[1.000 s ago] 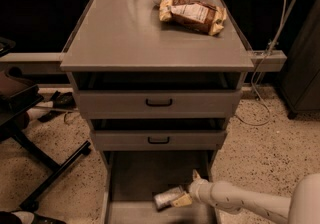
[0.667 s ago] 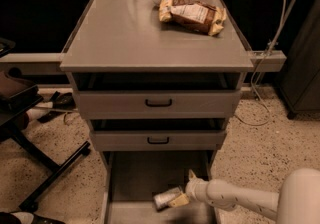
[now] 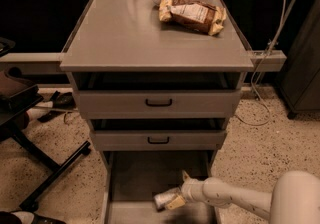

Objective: Pick blue plastic bottle from bottom drawer and place on counter

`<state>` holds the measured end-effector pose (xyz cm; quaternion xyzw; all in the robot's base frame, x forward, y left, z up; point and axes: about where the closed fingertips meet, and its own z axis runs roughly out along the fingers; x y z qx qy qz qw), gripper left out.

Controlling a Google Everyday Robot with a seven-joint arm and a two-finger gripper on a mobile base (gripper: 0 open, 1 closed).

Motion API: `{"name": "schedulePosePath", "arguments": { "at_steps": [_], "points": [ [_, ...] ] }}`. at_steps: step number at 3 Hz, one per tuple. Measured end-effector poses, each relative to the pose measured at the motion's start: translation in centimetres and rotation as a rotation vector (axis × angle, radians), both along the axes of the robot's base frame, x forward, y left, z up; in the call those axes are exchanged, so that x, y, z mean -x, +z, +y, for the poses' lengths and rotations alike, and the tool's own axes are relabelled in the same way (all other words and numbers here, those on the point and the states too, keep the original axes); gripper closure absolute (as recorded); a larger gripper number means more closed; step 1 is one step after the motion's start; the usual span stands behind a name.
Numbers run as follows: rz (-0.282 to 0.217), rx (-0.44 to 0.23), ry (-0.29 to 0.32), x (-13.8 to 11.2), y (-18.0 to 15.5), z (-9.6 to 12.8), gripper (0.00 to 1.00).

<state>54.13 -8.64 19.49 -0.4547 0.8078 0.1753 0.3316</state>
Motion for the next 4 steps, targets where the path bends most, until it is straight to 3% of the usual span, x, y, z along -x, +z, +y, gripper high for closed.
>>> {"name": "schedulePosePath", "arguments": {
  "at_steps": [1,4],
  "points": [
    [-0.005,-0.005,0.045,0.0,-0.6,1.0,0.00],
    [-0.031,-0.023,0.094,-0.6,-3.9,1.7,0.00]
  ]
}}
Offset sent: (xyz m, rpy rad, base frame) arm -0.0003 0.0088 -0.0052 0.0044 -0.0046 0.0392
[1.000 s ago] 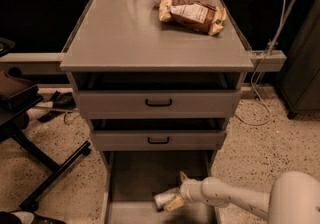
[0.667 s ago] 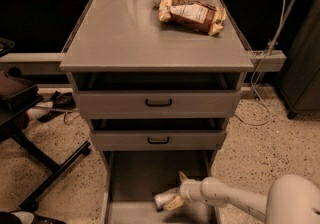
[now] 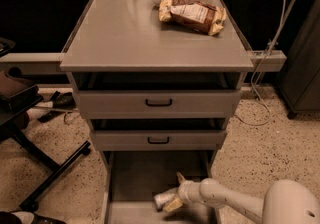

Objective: Pick blue plastic bottle from bottom drawer and place on counter

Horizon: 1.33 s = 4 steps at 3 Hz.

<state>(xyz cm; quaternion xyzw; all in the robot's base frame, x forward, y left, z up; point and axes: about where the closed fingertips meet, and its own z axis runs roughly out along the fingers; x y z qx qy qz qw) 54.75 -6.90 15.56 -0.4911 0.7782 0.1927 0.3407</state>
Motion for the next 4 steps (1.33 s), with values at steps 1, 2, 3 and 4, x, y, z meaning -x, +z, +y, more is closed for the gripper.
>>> {"name": "schedulePosePath", "arguments": {
  "at_steps": [1,2,3,4],
  "points": [
    [0.004,0.007,0.024,0.2,-0.8,0.3,0.00],
    [0.008,0.018,0.044,0.3,-1.6,0.7,0.00],
    [0.018,0.032,0.054,0.1,-2.4,1.0,0.00],
    [0.018,0.033,0.055,0.1,-2.4,1.0,0.18]
  ]
}}
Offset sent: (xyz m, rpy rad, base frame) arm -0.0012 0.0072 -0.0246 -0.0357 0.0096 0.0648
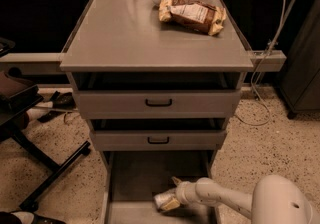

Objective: Pick blue plastic bottle from bottom drawer and place on counter

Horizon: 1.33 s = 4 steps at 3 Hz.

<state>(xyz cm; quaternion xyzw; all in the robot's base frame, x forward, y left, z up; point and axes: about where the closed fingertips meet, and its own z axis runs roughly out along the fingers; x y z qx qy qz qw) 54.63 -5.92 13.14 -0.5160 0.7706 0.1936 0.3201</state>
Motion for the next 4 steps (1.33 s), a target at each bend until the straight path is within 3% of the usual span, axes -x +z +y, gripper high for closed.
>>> {"name": "schedulePosePath", "arguments": {
  "at_steps": [2,3,4],
  "points": [
    [0.000,0.000,0.000,0.0,0.0,0.0,0.64],
    [-0.027,-0.049,-0.032,1.8,1.4,-0.6,0.88],
    [-0.132,-0.111,-0.100,3.8,7.4,-1.8,1.00]
  ]
}}
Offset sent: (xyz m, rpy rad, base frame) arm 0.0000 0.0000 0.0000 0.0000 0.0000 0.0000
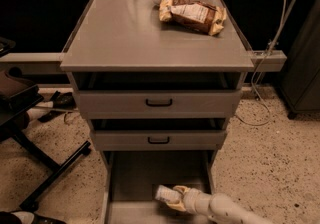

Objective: Pick blue plastic bottle from bottom drawer and place on counter

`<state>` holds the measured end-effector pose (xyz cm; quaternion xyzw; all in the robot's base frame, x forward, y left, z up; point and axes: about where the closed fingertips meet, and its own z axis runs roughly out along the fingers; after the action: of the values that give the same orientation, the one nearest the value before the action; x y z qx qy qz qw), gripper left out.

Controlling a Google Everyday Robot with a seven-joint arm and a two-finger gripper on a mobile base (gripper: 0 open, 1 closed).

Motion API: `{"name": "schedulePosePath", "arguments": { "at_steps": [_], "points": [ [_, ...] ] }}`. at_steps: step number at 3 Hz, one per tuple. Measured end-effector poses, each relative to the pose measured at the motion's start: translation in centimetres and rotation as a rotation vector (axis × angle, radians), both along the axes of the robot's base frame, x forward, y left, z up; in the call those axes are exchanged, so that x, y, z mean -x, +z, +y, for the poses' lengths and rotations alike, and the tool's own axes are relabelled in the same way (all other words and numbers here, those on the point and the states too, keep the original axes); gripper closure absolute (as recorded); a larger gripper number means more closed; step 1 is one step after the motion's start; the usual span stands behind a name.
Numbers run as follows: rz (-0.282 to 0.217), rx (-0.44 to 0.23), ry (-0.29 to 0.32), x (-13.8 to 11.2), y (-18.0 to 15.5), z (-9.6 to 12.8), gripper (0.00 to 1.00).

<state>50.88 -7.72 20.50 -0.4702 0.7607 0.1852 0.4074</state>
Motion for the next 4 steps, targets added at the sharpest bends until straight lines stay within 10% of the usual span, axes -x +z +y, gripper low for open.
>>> {"name": "schedulePosePath", "arguments": {
  "at_steps": [2,4],
  "points": [
    [-0.199,0.045,-0.129,3.6,15.3,-5.6,1.00],
    [-0.211,0.084,-0.060,6.1,17.3,-4.4,1.00]
  ]
}}
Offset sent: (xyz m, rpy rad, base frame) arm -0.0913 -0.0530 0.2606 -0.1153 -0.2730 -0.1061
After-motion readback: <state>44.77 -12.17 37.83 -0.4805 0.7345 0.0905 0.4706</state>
